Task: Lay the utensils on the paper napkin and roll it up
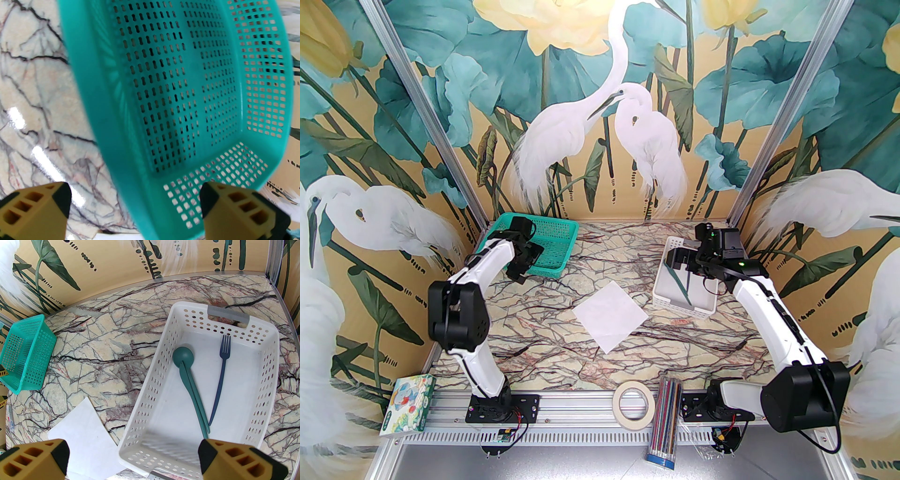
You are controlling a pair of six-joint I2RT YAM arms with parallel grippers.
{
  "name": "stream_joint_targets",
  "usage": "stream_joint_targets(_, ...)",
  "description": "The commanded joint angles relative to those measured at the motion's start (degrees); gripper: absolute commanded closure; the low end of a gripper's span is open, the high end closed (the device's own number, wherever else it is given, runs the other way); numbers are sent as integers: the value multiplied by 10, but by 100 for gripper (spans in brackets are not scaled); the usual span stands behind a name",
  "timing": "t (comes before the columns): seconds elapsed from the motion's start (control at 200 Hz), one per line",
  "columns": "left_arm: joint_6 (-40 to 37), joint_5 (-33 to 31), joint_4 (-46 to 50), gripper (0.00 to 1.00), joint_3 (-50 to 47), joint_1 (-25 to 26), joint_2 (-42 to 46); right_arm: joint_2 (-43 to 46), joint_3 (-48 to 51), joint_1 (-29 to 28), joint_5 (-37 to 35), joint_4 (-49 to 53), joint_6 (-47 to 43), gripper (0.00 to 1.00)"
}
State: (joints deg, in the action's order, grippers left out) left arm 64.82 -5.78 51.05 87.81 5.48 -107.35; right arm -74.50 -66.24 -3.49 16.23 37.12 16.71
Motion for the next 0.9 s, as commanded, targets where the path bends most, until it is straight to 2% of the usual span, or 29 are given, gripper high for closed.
stream_joint_targets(0.0, 4, 1, 17, 15, 14, -2, -20, 6, 8, -3, -17, 7, -10, 1)
stream_joint_targets(0.145, 4, 3, -10, 35, -8, -2, -17, 3, 9, -4, -21, 9, -13, 1)
stream_joint_targets(0.38, -3, -8, -3, 59, -14, -4, -18, -2, 10, -3, -16, 9, -13, 1)
stream_joint_targets(0.45, -3, -5, -5, 63, -14, -5, -18, 0, 11, -4, -15, 10, -13, 1)
stream_joint_targets(0.555, -1, -4, -6, 80, -17, -6, -14, 4, 12, -3, -16, 12, -13, 1)
stream_joint_targets(0.715, -7, -5, -13, 84, -25, -8, 1, 11, 14, -4, -18, 15, -13, 1)
stream_joint_targets(0.895, -37, -18, -29, 95, -47, -13, 30, 17, 15, -4, -20, 18, -14, 1)
